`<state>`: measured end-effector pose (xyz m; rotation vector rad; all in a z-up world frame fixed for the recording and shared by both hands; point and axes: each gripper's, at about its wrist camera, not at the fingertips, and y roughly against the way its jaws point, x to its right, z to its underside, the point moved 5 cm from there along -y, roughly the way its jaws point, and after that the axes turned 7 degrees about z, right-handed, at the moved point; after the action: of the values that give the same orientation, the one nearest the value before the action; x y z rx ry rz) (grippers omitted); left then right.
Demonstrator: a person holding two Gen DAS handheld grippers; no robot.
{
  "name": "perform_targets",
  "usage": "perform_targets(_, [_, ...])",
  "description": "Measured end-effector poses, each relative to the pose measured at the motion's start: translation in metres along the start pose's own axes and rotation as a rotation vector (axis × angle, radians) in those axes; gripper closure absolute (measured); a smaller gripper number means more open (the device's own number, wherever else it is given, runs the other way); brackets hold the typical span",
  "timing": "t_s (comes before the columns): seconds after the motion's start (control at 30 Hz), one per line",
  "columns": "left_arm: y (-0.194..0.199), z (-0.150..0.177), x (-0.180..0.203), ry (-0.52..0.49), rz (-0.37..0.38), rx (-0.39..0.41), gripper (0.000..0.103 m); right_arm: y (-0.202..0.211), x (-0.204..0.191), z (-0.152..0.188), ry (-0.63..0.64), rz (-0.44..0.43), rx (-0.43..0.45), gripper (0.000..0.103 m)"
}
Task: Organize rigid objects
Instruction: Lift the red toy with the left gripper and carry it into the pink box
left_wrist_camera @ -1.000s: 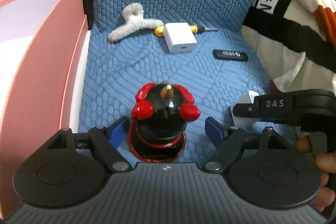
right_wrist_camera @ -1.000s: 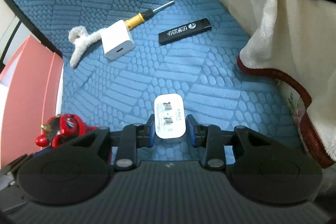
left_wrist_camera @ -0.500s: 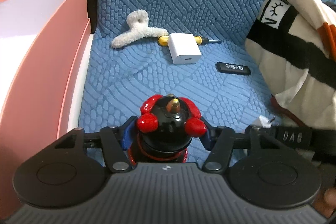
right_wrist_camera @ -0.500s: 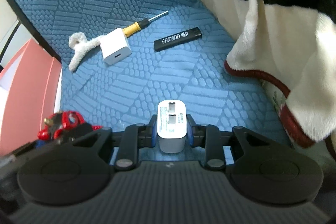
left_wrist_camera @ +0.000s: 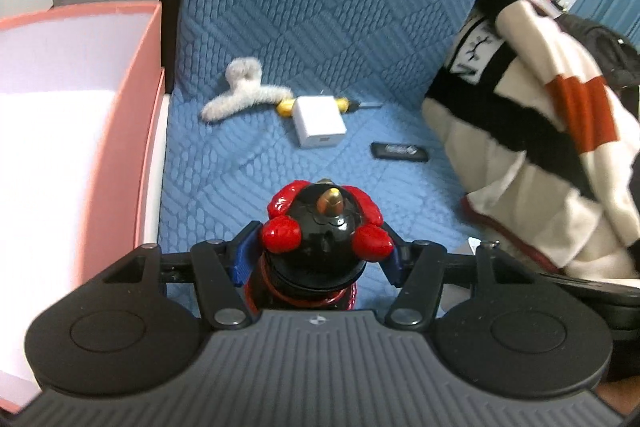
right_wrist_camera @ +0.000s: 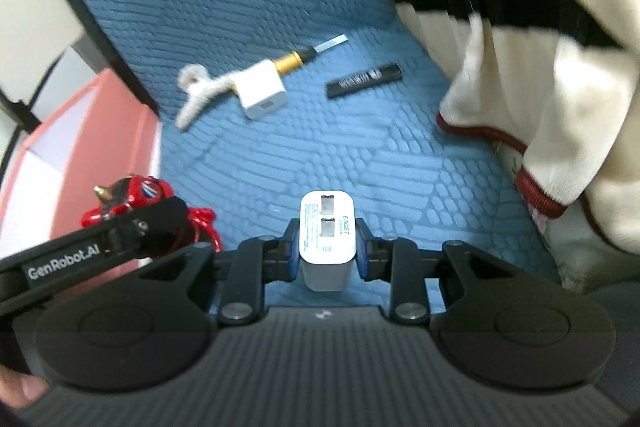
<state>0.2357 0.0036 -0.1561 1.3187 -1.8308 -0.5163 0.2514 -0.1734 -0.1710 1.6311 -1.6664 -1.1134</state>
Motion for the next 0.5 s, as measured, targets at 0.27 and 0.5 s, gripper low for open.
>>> perform_targets(0.27, [0.050,-0.024,-0.009,0.012,0.001,0.062,0.037,0.040,-0.029,-0.020,0.069,-0.046,0.076,0.073])
perform_targets(0.5, [0.095,-0.055,-0.018,0.013,0.003,0.140,0.037,0.068,-0.056,-0.039,0.100,-0.092,0.133,0.073])
